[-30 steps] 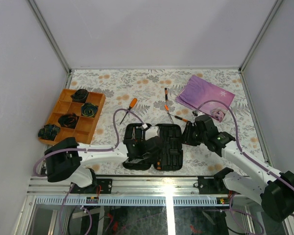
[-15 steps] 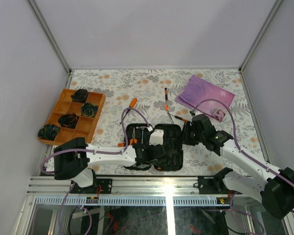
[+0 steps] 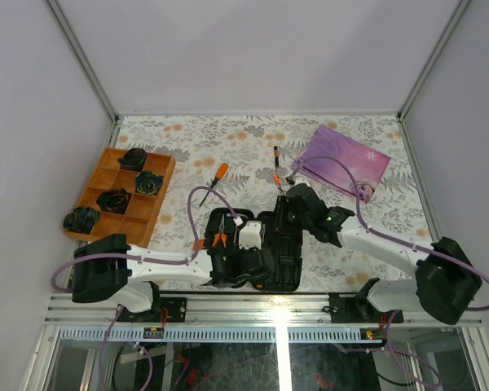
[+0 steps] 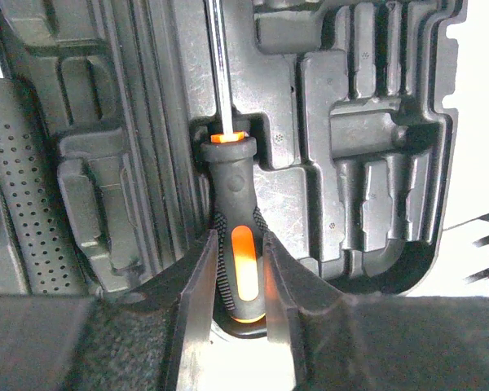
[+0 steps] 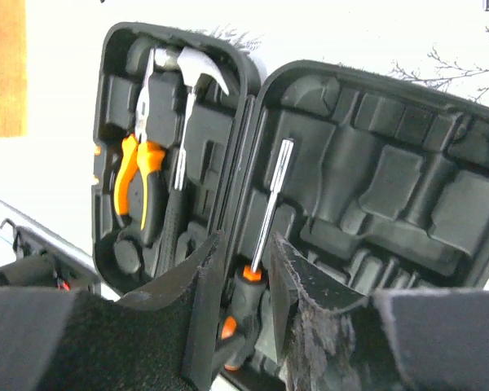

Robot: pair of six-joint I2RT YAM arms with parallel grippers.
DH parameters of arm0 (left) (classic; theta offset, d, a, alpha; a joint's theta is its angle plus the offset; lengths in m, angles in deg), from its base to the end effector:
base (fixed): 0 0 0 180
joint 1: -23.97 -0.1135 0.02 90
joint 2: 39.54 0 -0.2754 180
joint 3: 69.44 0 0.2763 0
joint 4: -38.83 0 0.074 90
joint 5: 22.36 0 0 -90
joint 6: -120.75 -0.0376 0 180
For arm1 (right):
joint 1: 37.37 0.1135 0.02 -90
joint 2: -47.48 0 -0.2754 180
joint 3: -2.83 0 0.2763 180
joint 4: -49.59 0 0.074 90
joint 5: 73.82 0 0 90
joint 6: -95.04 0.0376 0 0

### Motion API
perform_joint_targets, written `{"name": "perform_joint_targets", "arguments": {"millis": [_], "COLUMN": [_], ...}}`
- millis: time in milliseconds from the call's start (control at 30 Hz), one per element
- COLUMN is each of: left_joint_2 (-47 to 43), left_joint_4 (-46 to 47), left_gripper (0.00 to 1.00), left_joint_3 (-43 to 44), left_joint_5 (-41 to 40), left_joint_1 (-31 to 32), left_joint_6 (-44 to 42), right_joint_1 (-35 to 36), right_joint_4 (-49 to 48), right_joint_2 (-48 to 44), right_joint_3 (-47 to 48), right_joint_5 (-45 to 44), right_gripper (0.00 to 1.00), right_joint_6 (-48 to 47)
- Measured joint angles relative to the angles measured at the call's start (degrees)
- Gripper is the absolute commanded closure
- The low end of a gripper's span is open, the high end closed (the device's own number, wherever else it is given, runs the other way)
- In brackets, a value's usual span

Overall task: Sort the tools into containers
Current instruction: Adjust the screwdriver in the storage box.

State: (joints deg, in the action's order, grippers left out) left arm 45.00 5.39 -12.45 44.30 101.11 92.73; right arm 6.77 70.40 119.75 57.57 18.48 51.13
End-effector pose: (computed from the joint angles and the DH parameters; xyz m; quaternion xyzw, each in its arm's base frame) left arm 0.0794 -0.2808 0.1649 0.0748 0.9465 -0.1615 0.2692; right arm 0.2050 0.2010 0.2234 0.0066 0.8999 0.3214 0.2946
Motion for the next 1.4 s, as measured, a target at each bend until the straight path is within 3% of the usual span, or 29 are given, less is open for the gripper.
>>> {"name": "perform_joint_targets", "arguments": {"millis": [267, 533, 1400], "left_joint_2": [-0.17, -0.17, -0.17], "left_joint_4": [0.02, 0.02, 0.02], "left_gripper": [0.84, 0.84, 0.85], "left_joint_3": [-0.15, -0.15, -0.15], "left_joint_5": [0.0, 0.0, 0.0], "left_joint_1": [0.07, 0.07, 0.07], "left_joint_6": [0.02, 0.02, 0.02], "right_joint_1": [1.14, 1.14, 1.18], "right_joint_4": [-2.75, -3.87, -3.43], "right_joint_2": [9.18, 12.66, 19.34], "right_joint_3": [2.89, 3.98, 7.52], "right_joint_5": [-4.79, -4.83, -4.72], "right_gripper": [0.73, 0.81, 0.87], "right_joint_6": [3.23, 3.93, 3.91]}}
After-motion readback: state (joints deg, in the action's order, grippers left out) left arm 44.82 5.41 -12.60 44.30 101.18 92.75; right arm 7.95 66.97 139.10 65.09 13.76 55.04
